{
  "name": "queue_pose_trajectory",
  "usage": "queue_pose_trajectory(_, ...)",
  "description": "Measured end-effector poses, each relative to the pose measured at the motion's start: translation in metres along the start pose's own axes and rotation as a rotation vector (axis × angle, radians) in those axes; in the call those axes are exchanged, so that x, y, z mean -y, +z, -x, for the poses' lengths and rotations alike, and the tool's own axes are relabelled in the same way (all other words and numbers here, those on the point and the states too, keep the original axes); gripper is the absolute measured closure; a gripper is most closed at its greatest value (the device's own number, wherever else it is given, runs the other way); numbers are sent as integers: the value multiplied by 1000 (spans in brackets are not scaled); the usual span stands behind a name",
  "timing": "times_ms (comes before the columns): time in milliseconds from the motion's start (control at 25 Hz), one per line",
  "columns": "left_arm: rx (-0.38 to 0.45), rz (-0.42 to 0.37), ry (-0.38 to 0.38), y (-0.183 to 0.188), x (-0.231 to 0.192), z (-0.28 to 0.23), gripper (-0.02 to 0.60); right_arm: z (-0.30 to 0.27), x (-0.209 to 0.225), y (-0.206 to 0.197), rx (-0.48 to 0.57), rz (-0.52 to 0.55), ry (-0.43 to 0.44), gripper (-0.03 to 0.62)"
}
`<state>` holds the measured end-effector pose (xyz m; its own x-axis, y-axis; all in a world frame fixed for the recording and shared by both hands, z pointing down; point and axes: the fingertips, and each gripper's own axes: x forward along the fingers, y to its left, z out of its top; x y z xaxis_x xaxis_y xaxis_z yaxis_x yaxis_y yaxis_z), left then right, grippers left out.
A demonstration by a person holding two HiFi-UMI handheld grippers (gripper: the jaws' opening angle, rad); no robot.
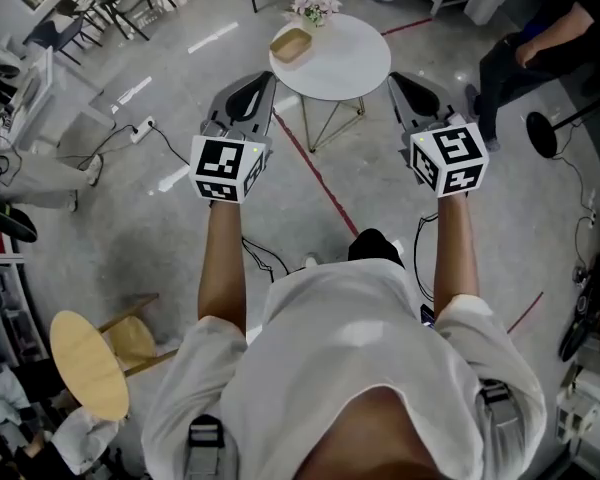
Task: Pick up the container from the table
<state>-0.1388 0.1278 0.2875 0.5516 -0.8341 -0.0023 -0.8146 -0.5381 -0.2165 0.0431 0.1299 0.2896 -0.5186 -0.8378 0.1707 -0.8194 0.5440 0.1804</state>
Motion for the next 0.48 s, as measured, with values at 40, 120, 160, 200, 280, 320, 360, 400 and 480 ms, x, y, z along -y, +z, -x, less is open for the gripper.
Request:
queue_pose_trajectory(40, -4, 6, -4, -5, -5, -2, 568, -6, -4, -1, -1, 1, 11, 582)
queue_pose_trajectory(120, -14, 13, -12, -16, -14, -7, 568, -19, -10, 0, 1, 2, 39, 582)
queue_pose_trajectory(160, -16, 15, -12, -19, -20, -12, 568, -26, -10, 2, 5, 2, 49, 583)
queue_pose_trajectory(200, -17, 18, -11, -22, -26, -19, 568, -35, -7, 4, 10, 4, 54, 583)
queue_pose_trajectory(280, -16, 22, -11, -27, -36, -38, 568, -55, 1, 4, 16, 9, 60, 583)
queue_pose_trajectory(320, -18, 21, -12, -30, -41, -48, 568, -66, 6, 2, 17, 13, 65, 583)
queue_pose_trajectory(360, -23, 16, -13, -34, -44, -59, 568, -77, 12, -1, 19, 15, 73, 583)
queue_pose_trajectory(400, -28, 10, -14, -38, -48, -71, 568, -89, 18, -4, 22, 15, 82, 583)
queue_pose_trajectory(480, -35, 0, -13, -45, -55, -97, 568, -111, 36, -9, 33, 6, 96, 583)
